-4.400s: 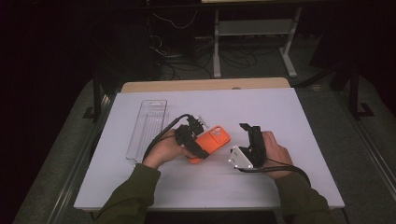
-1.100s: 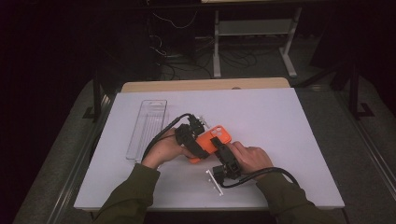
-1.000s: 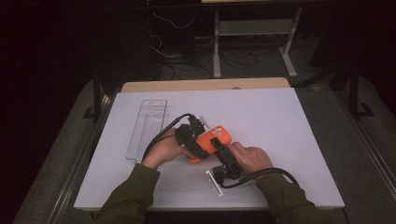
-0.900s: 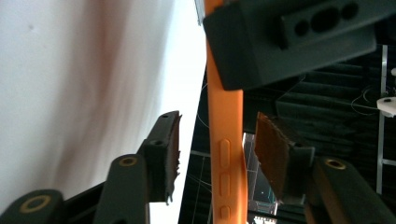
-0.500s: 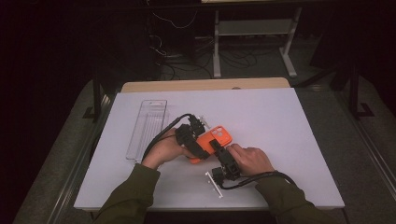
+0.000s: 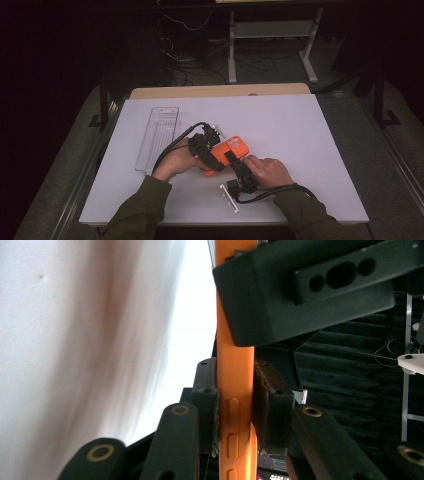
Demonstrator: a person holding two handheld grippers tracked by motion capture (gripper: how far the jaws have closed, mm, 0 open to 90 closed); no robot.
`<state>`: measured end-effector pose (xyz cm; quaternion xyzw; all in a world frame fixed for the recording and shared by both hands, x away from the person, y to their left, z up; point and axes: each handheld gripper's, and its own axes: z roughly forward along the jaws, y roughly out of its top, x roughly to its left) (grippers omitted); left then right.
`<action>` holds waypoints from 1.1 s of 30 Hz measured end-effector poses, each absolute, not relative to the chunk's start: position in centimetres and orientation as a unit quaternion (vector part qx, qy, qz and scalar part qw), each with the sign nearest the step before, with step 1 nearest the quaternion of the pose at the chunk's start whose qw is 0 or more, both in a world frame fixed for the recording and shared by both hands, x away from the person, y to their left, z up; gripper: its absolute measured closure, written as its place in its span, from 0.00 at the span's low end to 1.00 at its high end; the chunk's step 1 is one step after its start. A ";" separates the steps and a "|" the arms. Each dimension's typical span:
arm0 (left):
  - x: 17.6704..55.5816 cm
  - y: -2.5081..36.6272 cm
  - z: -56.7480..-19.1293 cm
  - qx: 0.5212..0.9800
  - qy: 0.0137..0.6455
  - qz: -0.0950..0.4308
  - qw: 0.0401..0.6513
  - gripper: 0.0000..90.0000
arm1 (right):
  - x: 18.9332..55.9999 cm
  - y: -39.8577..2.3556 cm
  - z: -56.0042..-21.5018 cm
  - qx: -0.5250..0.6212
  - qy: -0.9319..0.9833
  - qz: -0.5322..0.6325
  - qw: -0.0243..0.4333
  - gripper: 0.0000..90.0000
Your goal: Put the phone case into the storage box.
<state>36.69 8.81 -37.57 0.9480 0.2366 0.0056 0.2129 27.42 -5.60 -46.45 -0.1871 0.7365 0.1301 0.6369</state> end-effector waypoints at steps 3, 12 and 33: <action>36.7 8.8 -37.6 0.947 0.239 0.005 0.215 0.18 | 27.4 -5.6 -46.5 -0.187 0.735 0.129 0.639 0.82; 36.8 9.0 -37.5 0.943 0.244 -0.015 0.228 0.18 | 27.2 -5.7 -46.2 -0.186 0.735 0.124 0.640 0.88; 36.7 9.8 -36.7 0.926 0.243 -0.022 0.287 0.14 | 27.5 -6.2 -46.0 -0.169 0.740 0.140 0.636 0.90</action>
